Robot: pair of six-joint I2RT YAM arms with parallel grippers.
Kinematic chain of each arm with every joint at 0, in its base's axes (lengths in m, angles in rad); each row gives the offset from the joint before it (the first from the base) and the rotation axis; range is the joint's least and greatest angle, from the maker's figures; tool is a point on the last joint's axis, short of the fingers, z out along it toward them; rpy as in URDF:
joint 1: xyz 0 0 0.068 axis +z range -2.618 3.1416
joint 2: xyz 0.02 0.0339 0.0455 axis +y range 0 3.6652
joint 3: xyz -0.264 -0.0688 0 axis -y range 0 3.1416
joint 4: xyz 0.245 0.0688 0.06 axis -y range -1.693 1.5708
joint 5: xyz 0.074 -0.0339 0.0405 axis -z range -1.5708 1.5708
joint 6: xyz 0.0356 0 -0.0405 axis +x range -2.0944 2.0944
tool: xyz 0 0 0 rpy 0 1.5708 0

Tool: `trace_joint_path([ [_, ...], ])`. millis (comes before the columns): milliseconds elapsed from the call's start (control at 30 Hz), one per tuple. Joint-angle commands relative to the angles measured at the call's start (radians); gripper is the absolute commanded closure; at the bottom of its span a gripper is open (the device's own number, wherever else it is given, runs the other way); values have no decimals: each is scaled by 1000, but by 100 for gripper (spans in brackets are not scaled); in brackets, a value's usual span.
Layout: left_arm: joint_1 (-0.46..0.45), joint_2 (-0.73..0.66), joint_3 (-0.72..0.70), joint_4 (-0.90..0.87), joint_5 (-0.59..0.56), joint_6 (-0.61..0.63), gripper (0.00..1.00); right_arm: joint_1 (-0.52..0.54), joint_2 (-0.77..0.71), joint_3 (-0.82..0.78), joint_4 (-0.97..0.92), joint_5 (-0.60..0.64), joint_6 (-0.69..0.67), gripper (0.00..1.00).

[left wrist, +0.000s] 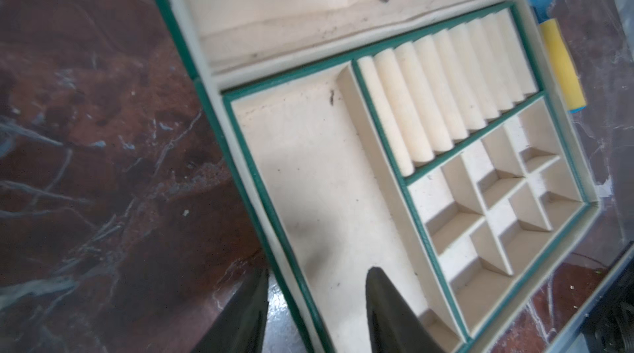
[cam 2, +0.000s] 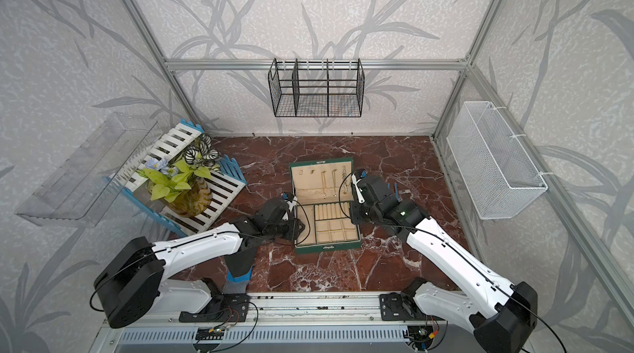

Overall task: Put jewelry chain into jewelry box
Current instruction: Move the jewelry box to the center of the board, then open the fastener on the jewelry box.

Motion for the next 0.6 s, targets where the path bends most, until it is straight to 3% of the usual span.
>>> trace_joint_path([
  [0,3,-66,94,-47,-111,169,35,-28,-24,-18,21,-77,-17,100],
  [100,8,-105,147,-35,-153,355,38,-62,-25,-28,51,-143,-32,100],
  [267,47,-157,159,105,-36,735,48,-100,-20,-41,95,-216,-64,100],
  [433,151,-127,163,242,172,954,51,-115,-20,-63,143,-264,-83,100],
  [567,159,-11,248,222,213,1073,54,-120,-20,-79,177,-300,-87,100],
])
